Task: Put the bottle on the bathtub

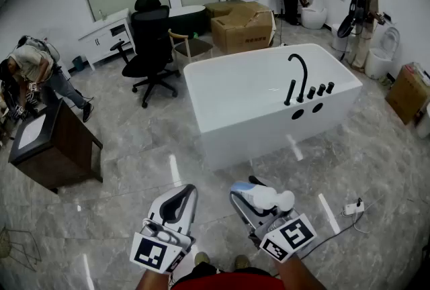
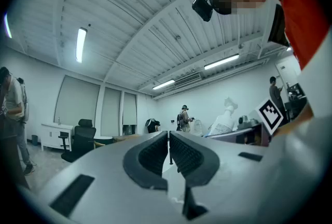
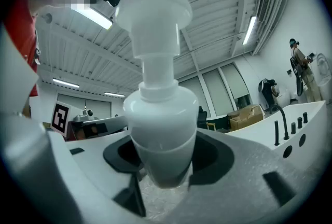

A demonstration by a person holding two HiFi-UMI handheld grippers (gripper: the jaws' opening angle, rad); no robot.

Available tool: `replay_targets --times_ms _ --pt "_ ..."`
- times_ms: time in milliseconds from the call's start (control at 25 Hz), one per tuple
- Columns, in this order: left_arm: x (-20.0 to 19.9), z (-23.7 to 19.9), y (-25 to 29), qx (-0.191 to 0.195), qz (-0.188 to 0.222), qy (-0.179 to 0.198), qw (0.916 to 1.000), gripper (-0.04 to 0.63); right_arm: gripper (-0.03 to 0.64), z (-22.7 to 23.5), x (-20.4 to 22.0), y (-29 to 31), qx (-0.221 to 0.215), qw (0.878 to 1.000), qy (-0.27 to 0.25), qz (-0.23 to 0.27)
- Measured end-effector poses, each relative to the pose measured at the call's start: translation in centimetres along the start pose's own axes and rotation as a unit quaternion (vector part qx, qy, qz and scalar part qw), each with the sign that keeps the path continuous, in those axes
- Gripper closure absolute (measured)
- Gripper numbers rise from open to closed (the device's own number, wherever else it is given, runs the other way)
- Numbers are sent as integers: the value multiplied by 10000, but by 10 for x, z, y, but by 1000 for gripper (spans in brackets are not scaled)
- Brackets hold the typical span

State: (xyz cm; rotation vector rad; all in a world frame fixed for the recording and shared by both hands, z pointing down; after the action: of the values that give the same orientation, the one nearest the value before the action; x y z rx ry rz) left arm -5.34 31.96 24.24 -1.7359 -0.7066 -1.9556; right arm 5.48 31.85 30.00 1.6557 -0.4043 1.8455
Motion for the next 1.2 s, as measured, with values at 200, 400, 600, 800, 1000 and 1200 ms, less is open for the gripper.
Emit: replay_targets --times_ms 200,400,600,800,1000,1200 --pt "9 12 6 -120 -116 -17 9999 578 377 10 -1 -11 -120 9999 -84 -52" --pt "11 19 17 -331 -225 14 9992 578 377 28 -2 -11 -200 9993 -273 -150" --pt "21 8 37 -515 -380 -61 9979 578 377 49 4 9 -276 9984 -353 -350" --pt "38 -23 72 -612 -389 -119 9973 578 377 77 15 52 -320 9969 -425 -577" --pt "60 -86 120 -637 -343 -255 9971 578 377 109 22 122 -245 9951 -478 -825" --pt "79 -169 185 -519 -416 -313 9973 578 377 149 21 215 -94 9916 -629 -1124"
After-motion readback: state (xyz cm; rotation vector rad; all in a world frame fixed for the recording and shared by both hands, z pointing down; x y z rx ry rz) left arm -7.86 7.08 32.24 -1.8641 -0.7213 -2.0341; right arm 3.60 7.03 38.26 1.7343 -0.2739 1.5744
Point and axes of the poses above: the fingertips, and each gripper's own axes: y forward along the fingers, z to its right, x out of its underside, the point moved 1 cm from there along -y, backward along the fingers, and after that the axes turned 15 degrees about -z, right-handed, at the moved point
